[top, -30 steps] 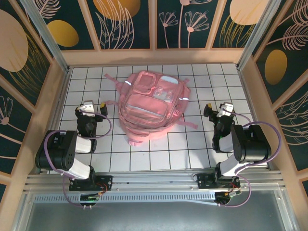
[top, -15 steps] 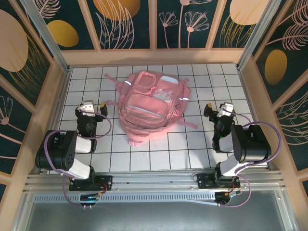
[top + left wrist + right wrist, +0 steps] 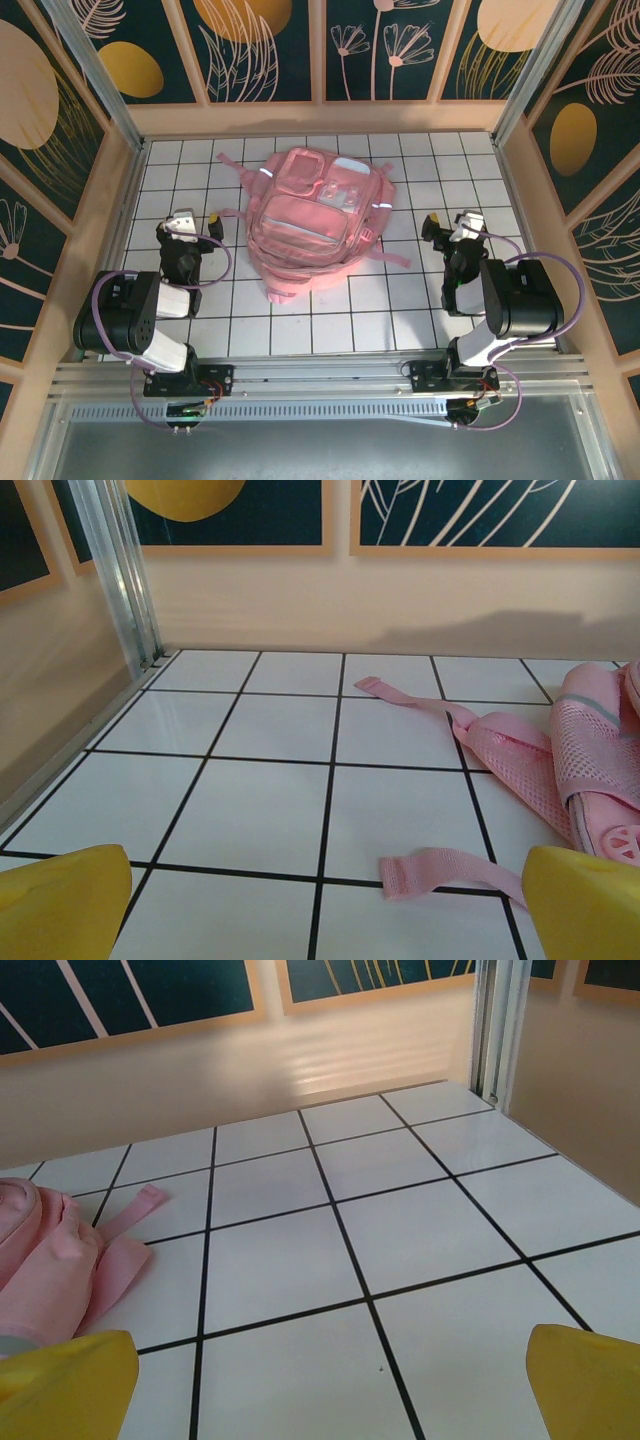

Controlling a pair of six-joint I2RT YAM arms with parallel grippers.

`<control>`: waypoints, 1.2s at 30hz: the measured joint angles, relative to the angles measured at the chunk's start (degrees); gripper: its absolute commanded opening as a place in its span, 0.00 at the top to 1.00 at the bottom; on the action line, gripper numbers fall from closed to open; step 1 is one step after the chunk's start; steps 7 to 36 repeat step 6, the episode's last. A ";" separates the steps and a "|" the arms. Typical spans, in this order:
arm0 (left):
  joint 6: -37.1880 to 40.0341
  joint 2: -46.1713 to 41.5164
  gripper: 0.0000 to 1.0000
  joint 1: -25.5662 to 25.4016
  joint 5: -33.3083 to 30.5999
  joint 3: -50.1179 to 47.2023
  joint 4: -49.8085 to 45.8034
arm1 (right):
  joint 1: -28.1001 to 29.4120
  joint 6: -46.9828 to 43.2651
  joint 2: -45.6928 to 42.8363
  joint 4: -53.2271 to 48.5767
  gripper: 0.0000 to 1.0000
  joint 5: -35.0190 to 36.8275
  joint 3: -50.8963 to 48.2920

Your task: Pack books, pencil case, and school supplies into a backpack

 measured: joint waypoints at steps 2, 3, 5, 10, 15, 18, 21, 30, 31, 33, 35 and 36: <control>0.00 0.00 0.01 0.00 0.02 -0.02 0.00 | -0.37 0.02 0.00 -0.02 0.01 -0.35 0.00; 0.00 0.00 0.01 0.00 0.00 0.00 0.00 | -0.50 0.00 0.00 -0.02 0.01 -0.44 0.00; 0.00 0.00 0.01 0.00 0.00 0.00 0.00 | -0.66 0.00 0.00 -0.02 0.01 -0.98 0.00; 0.00 0.00 0.01 0.00 0.00 0.00 0.00 | -0.70 -0.02 0.00 -0.04 0.01 -1.66 0.00; 0.00 0.00 0.01 0.00 0.00 0.00 0.00 | -0.70 -0.02 0.00 -0.04 0.01 -1.66 0.00; 0.00 0.00 0.01 0.00 0.00 0.00 0.00 | -0.70 -0.02 0.00 -0.04 0.01 -1.66 0.00; 0.00 0.00 0.01 0.00 0.00 0.00 0.00 | -0.70 -0.02 0.00 -0.04 0.01 -1.66 0.00; 0.00 0.00 0.01 0.00 0.00 0.00 0.00 | -0.70 -0.02 0.00 -0.04 0.01 -1.66 0.00; 0.00 0.00 0.01 0.00 0.00 0.00 0.00 | -0.70 -0.02 0.00 -0.04 0.01 -1.66 0.00; 0.00 0.00 0.01 0.00 0.00 0.00 0.00 | -0.70 -0.02 0.00 -0.04 0.01 -1.66 0.00; 0.00 0.00 0.01 0.00 0.00 0.00 0.00 | -0.70 -0.02 0.00 -0.04 0.01 -1.66 0.00; 0.00 0.00 0.01 0.00 0.00 0.00 0.00 | -0.70 -0.02 0.00 -0.04 0.01 -1.66 0.00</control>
